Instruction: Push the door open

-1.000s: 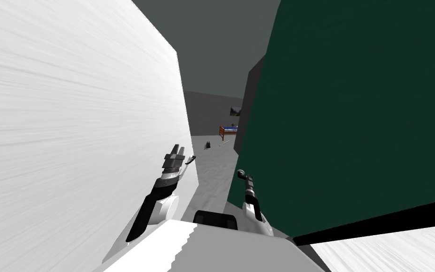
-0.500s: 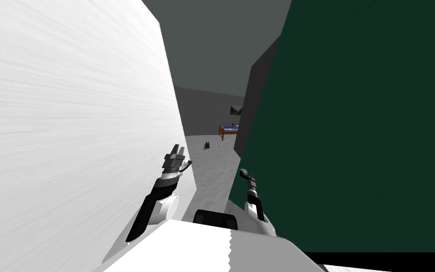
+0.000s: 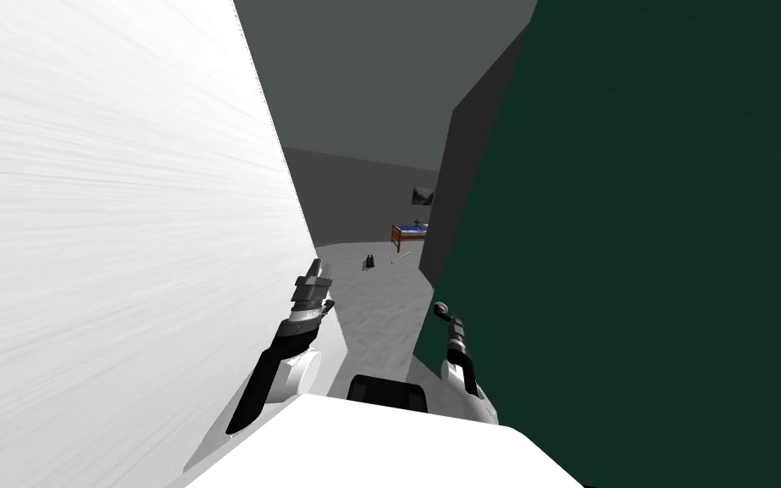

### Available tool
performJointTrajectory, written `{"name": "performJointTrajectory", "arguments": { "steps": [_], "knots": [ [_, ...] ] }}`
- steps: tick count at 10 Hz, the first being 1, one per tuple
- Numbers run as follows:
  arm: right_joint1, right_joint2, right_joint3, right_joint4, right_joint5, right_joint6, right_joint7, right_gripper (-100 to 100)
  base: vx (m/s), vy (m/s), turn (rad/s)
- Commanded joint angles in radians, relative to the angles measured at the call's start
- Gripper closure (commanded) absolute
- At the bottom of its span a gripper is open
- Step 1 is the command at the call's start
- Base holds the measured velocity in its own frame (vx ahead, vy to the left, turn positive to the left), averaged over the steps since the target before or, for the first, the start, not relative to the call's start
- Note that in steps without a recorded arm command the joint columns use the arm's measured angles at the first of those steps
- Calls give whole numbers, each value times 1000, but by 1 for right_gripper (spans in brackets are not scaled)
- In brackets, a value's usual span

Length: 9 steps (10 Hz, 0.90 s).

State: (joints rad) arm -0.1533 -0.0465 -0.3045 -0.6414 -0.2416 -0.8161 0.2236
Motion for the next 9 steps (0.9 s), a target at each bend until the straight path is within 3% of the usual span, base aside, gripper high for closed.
{"name": "performJointTrajectory", "arguments": {
  "steps": [1, 4, 7, 9],
  "knots": [
    [11, -18, -29, -22, -15, 0, 11, 100, 146, 17, -57],
    [10, -11, -58, -24, -33, -4, 30, 100, 172, 0, -58],
    [10, -11, -58, -24, -33, -4, 30, 100, 56, 3, -8],
    [9, 2, -86, -27, -50, -8, 47, 100, 138, 23, -58]
  ]
}}
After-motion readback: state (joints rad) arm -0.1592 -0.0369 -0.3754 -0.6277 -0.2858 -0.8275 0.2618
